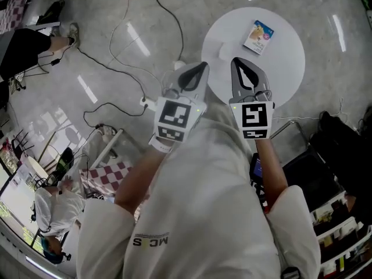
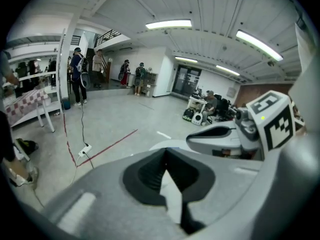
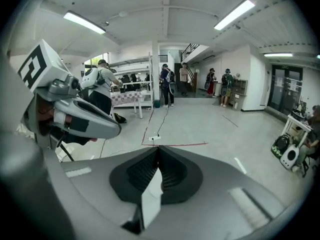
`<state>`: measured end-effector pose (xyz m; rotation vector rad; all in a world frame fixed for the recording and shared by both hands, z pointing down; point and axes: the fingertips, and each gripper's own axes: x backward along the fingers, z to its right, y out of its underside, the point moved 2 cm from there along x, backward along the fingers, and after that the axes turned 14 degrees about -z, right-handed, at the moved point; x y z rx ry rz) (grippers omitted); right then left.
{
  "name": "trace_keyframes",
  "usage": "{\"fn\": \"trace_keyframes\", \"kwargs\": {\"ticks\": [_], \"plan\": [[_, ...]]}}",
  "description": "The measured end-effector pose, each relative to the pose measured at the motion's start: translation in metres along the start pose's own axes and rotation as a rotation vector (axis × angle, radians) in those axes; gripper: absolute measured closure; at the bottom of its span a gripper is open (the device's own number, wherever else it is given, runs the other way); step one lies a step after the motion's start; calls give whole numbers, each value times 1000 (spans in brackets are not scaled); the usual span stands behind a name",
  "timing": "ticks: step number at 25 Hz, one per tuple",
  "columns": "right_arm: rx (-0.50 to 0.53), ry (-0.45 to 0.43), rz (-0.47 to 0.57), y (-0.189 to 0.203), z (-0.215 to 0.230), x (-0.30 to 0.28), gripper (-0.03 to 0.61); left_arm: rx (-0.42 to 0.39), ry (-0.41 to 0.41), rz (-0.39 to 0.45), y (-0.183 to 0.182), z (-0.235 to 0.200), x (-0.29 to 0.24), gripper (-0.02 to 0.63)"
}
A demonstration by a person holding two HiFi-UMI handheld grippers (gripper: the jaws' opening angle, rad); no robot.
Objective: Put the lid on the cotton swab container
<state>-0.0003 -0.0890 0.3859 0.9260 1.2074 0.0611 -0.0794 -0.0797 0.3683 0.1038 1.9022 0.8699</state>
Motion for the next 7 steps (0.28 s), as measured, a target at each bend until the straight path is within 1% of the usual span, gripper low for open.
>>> {"fn": "trace_keyframes", "kwargs": {"ticks": [7], "plan": [[27,4,73,-7,-4,46,591,-1,1,48,-9,21,33,614]]}}
